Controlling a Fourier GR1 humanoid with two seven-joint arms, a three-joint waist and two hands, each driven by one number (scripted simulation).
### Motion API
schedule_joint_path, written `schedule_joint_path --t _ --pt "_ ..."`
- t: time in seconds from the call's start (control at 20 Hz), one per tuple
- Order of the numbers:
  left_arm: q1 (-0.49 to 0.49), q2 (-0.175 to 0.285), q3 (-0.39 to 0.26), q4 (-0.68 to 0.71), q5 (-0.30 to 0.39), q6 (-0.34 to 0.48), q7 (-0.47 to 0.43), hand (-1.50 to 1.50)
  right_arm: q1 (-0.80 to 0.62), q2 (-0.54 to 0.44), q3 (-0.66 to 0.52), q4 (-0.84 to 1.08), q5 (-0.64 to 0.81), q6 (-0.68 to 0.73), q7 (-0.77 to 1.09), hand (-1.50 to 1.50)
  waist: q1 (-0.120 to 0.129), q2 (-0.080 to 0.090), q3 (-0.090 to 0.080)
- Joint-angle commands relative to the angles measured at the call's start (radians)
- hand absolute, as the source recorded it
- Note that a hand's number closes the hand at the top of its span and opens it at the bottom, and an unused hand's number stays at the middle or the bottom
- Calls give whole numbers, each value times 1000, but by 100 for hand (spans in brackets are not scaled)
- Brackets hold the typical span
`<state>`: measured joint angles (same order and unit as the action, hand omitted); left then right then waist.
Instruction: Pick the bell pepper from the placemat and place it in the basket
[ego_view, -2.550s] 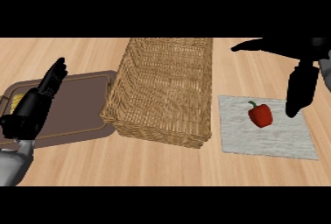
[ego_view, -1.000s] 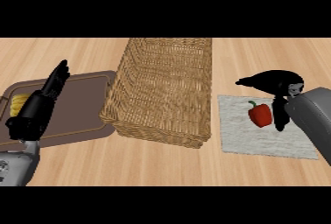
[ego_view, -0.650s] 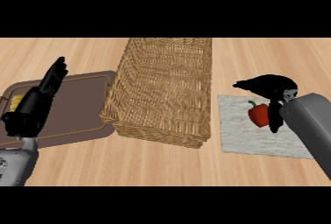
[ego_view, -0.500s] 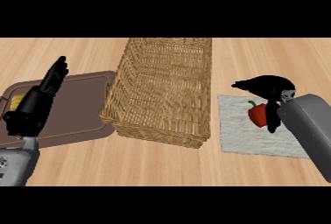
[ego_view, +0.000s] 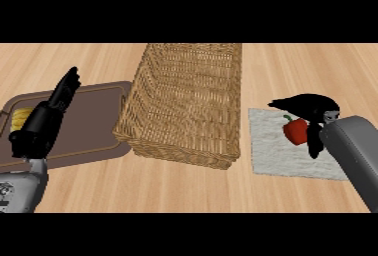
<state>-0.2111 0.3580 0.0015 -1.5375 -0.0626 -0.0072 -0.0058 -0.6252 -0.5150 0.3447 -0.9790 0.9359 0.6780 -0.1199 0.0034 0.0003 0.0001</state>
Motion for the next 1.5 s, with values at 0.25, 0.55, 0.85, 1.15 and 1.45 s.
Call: schedule_joint_path --t 0.25,0.55,0.85,1.15,1.45 --pt "24 -41 7 -68 -34 -21 40 0 53 12 -42 115 104 -112 -85 -150 2 0 0" --pt "1 -3 90 12 -14 -86 -12 0 -9 52 -91 201 144 -91 -107 150 4 1 0" --pt "22 -38 66 -52 -9 -97 26 0 -58 68 -100 305 185 -169 -166 150 13 3 0" --pt "16 -91 39 12 -81 -42 -32 0 -25 98 -84 287 233 -282 -205 150 7 3 0" --pt "3 -54 79 -45 -38 -78 33 0 -21 86 -264 326 180 -451 -6 150 6 2 1"
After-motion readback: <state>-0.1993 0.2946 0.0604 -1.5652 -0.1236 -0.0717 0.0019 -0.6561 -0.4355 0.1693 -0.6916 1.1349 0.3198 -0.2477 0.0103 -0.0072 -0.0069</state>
